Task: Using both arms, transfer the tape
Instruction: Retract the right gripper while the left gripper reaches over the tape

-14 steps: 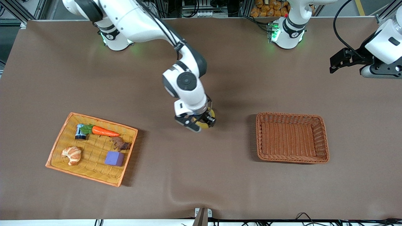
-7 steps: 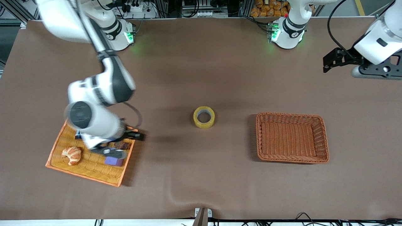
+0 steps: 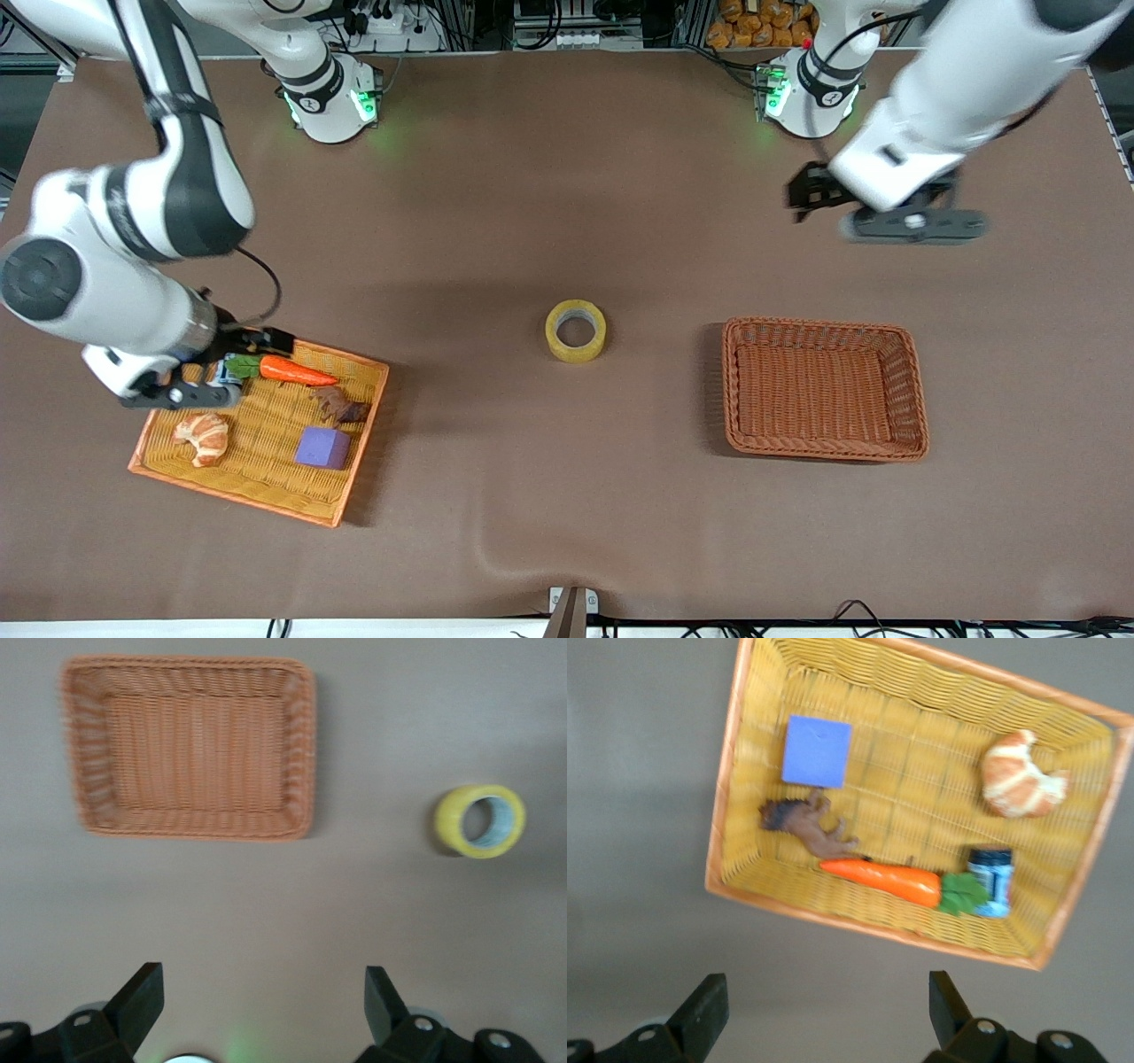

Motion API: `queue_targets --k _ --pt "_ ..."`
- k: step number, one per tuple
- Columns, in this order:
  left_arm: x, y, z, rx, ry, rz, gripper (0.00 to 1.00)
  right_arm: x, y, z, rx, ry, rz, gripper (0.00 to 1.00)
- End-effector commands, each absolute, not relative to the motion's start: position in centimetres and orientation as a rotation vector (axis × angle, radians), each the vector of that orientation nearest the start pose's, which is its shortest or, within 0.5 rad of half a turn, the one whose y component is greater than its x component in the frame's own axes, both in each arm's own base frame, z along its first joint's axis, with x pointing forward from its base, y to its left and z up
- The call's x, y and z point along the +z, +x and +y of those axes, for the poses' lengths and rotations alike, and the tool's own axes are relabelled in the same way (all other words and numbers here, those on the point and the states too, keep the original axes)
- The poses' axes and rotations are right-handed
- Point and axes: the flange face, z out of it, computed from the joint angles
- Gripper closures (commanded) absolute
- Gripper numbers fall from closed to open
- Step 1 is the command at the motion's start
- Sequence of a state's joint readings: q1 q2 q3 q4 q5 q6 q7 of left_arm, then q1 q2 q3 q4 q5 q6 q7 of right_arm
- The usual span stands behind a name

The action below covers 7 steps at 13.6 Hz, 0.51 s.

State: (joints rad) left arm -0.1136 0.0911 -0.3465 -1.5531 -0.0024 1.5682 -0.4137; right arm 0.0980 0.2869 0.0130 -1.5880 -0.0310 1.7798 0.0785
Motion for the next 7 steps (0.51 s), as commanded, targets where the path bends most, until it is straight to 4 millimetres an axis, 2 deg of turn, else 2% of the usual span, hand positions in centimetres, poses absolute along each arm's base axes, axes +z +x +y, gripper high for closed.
queue_targets --k 1,3,4,5,7 --pt "54.1 51.4 -32.4 0.153 -3.152 0.104 0.00 51.2 59.4 4.5 0.121 -3.182 -0.134 0.00" --pt "49.6 50.5 -37.3 0.169 -3.113 0.147 0.00 54.4 58.2 4.2 0.063 -3.186 -0.139 0.00" --pt "47.4 49.9 -39.0 0.188 -3.108 0.135 0.00 55.4 57.8 4.0 0.039 -3.186 -0.141 0.00" --pt "45.2 49.0 -40.2 0.191 -3.109 0.129 0.00 56.6 57.4 3.8 0.015 -3.185 -0.167 0.00" --pt "41.3 46.0 -42.2 0.180 -3.106 0.128 0.00 58.5 57.4 3.0 -0.003 -3.180 -0.266 0.00"
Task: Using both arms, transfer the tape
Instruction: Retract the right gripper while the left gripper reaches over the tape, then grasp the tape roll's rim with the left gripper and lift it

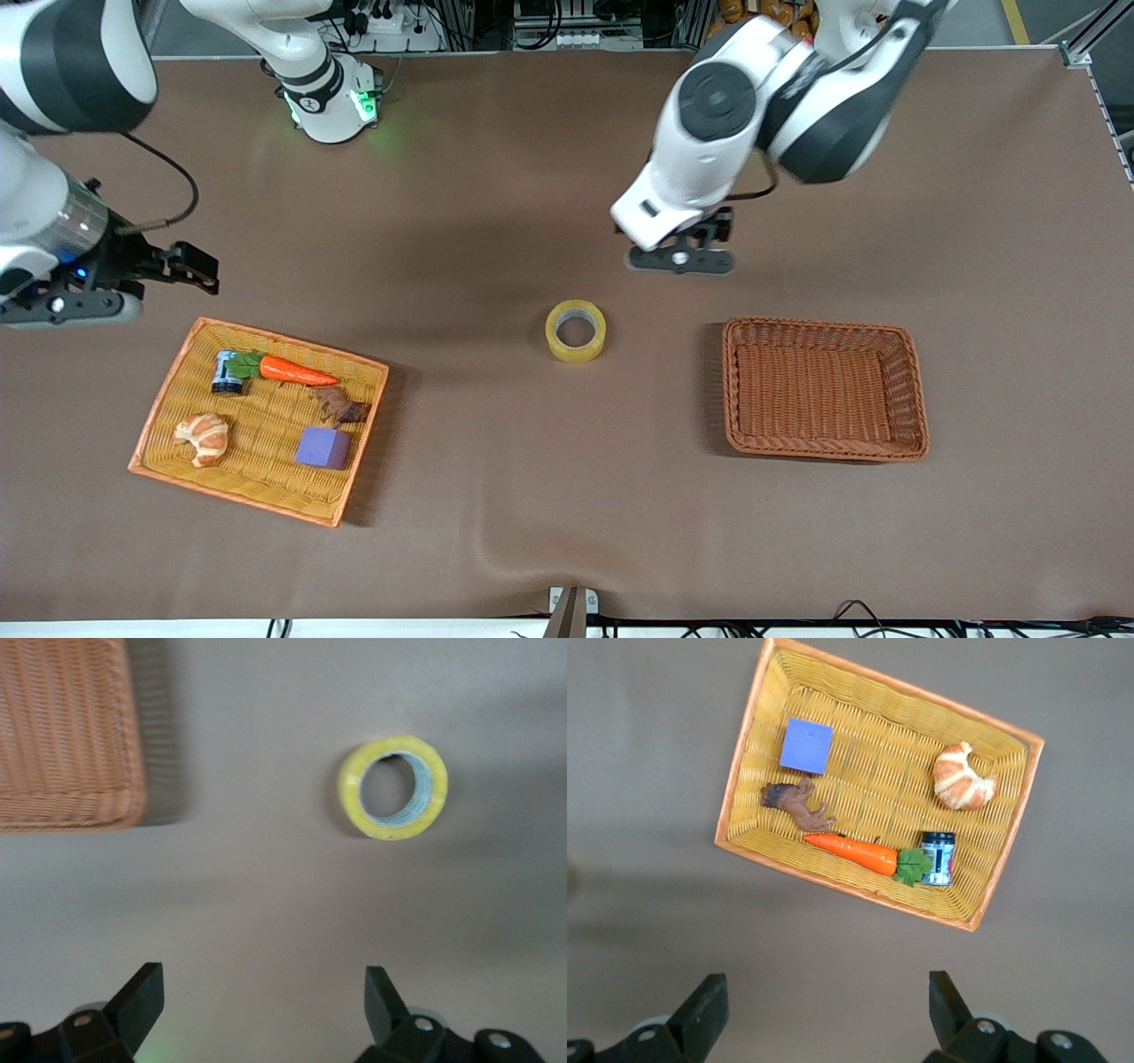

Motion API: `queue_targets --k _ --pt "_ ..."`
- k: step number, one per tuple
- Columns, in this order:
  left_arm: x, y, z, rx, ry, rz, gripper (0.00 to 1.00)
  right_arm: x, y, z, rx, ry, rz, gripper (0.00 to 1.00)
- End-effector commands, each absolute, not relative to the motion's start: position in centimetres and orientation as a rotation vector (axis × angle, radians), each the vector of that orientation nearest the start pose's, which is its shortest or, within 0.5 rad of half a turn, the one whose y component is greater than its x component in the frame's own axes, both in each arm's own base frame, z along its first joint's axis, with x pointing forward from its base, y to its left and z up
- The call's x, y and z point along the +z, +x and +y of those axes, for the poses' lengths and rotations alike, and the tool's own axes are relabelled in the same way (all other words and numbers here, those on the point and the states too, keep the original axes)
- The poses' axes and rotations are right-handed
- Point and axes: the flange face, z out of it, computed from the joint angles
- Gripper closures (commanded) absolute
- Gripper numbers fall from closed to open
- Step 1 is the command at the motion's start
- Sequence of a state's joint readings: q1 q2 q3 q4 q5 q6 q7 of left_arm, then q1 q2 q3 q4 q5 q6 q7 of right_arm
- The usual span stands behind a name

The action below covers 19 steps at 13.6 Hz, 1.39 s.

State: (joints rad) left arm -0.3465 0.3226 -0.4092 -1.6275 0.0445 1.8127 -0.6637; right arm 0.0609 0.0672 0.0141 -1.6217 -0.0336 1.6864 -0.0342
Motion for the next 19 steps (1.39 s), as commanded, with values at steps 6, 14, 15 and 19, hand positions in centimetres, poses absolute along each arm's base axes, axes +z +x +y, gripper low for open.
queue_targets --k 6,14,15,19 --pt "34.4 45.8 -44.2 0.166 -3.169 0.117 0.00 61.5 54.7 0.7 0.080 -3.179 -0.239 0.00" --pt "25.3 48.1 -47.9 -0.009 -3.183 0.233 0.00 62.3 55.2 -1.0 0.008 -3.166 -0.173 0.00" --pt "24.5 48.7 -48.3 -0.011 -3.183 0.233 0.00 62.4 55.1 -1.1 0.013 -3.166 -0.168 0.00" --pt "23.7 50.0 -48.5 -0.024 -3.208 0.205 0.00 62.8 55.0 -0.7 -0.004 -3.148 -0.155 0.00"
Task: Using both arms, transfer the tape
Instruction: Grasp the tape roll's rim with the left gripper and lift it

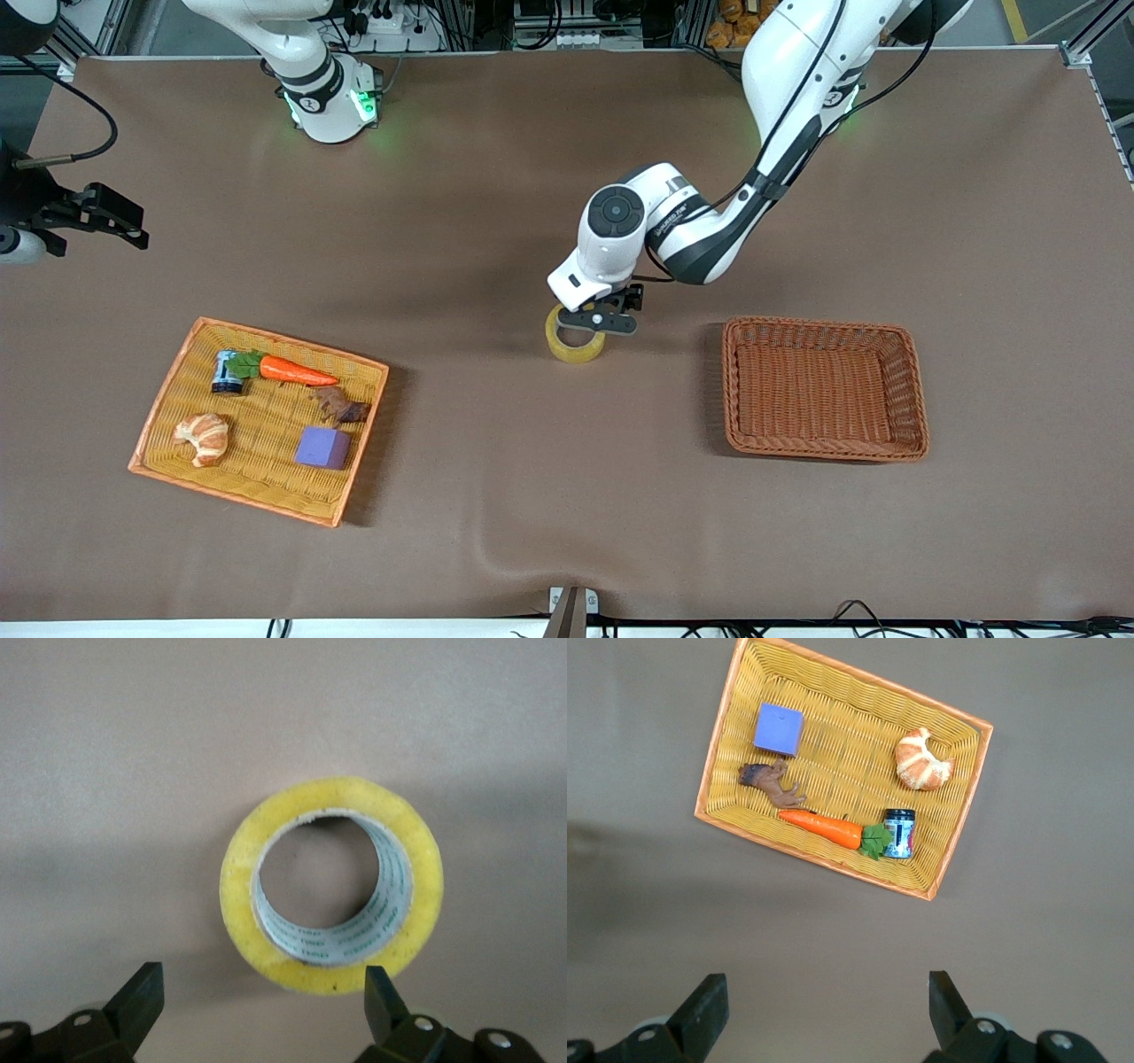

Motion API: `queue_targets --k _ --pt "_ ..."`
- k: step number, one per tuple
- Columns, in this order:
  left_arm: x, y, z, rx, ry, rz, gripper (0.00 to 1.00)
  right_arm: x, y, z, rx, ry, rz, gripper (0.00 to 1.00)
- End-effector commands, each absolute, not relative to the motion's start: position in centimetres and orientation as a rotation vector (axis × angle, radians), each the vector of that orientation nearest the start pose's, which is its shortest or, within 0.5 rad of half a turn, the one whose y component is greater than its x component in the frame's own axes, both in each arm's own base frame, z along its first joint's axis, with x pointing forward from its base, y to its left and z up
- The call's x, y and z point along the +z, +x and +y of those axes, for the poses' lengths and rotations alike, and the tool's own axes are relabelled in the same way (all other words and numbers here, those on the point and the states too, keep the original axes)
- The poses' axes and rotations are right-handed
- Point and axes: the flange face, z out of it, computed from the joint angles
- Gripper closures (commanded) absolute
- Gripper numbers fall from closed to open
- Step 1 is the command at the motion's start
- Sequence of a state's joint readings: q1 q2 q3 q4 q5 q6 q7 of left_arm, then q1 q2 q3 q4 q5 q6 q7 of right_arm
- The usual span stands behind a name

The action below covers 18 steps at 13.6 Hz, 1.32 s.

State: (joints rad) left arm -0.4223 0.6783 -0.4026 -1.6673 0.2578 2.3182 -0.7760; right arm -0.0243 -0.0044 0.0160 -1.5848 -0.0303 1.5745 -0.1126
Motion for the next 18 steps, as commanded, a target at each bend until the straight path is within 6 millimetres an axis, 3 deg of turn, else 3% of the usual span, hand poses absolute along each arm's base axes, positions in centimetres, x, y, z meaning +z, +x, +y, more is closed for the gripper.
queue_targets --k 1,4,7,8,9,10,11,13,14,16,18 --pt "22.9 50.0 -48.5 -0.019 -3.216 0.200 0.00 62.9 55.1 -0.4 -0.013 -3.125 -0.154 0.00" --pt "21.1 50.3 -48.4 -0.024 -3.232 0.204 0.03 62.8 55.1 -0.7 -0.009 -3.123 -0.146 0.00" --pt "19.5 50.5 -48.0 -0.029 -3.232 0.209 0.26 62.9 55.0 -0.6 -0.007 -3.136 -0.147 0.00" --pt "19.0 50.6 -47.8 -0.027 -3.226 0.205 0.40 62.9 55.0 -0.6 -0.010 -3.137 -0.145 0.00" --pt "19.0 50.6 -47.8 -0.027 -3.225 0.208 0.61 63.0 55.0 -0.8 -0.017 -3.139 -0.140 0.00" --pt "19.0 50.6 -47.8 -0.038 -3.218 0.229 0.94 63.1 55.0 -0.9 -0.019 -3.141 -0.140 0.00" --pt "19.5 50.8 -47.8 -0.070 -3.209 0.242 1.00 63.4 54.9 -1.4 -0.017 -3.142 -0.125 0.00" --pt "21.7 51.8 -46.7 -0.109 -3.210 0.205 1.00 64.8 53.9 -3.2 -0.050 -3.143 -0.089 0.00" --pt "24.8 53.1 -45.0 -0.155 -3.204 0.175 1.00 64.8 53.7 -4.1 -0.043 -3.142 -0.070 0.00" --pt "30.6 56.3 -39.9 -0.244 -3.208 0.085 1.00 64.8 53.6 -4.4 -0.039 -3.142 -0.063 0.00" --pt "34.6 60.1 -33.1 -0.279 -3.240 -0.029 1.00 64.7 53.5 -4.6 -0.022 -3.141 -0.056 0.00"
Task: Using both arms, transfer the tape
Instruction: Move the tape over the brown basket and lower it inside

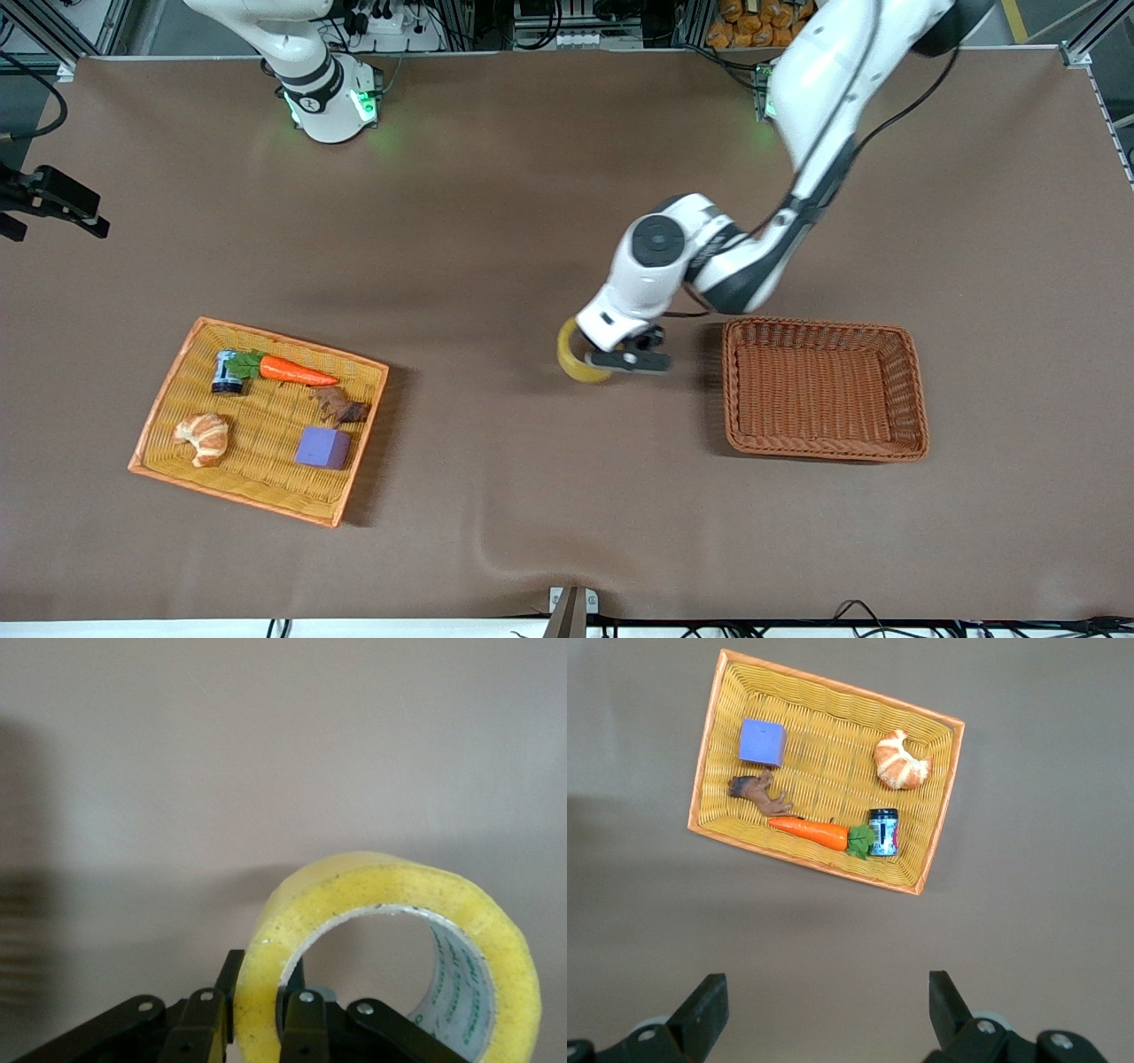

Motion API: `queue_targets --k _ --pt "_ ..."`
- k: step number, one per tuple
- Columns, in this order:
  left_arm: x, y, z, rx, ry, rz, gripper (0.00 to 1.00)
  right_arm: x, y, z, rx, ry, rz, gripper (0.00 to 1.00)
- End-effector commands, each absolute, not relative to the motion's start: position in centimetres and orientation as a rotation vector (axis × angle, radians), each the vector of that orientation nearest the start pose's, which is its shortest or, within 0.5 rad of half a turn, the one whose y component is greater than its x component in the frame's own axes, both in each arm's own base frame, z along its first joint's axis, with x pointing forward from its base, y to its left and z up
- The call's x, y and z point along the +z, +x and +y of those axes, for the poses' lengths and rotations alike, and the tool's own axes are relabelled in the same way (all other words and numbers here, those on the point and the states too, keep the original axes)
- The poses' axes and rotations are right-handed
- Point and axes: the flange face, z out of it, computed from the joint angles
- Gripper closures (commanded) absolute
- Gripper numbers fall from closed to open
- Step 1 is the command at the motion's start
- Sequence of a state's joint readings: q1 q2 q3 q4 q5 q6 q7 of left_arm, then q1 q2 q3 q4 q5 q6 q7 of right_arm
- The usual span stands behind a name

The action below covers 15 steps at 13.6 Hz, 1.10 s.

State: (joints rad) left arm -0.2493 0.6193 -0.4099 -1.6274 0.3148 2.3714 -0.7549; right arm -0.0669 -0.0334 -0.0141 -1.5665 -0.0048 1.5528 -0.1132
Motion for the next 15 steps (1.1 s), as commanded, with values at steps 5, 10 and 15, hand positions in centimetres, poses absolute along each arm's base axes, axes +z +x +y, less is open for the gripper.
queue_targets --k 5,10,15 --pt "34.0 64.7 -11.9 -0.110 -3.245 -0.021 1.00 64.5 53.5 -4.6 -0.020 -3.139 -0.053 0.00" --pt "30.4 64.0 -4.3 -0.012 -3.227 -0.062 1.00 64.7 54.2 -4.0 -0.084 -3.142 -0.065 0.00" --pt "31.8 63.9 -2.6 -0.043 -3.101 -0.002 0.00 64.5 53.6 -3.2 -0.022 -3.138 0.095 0.00"
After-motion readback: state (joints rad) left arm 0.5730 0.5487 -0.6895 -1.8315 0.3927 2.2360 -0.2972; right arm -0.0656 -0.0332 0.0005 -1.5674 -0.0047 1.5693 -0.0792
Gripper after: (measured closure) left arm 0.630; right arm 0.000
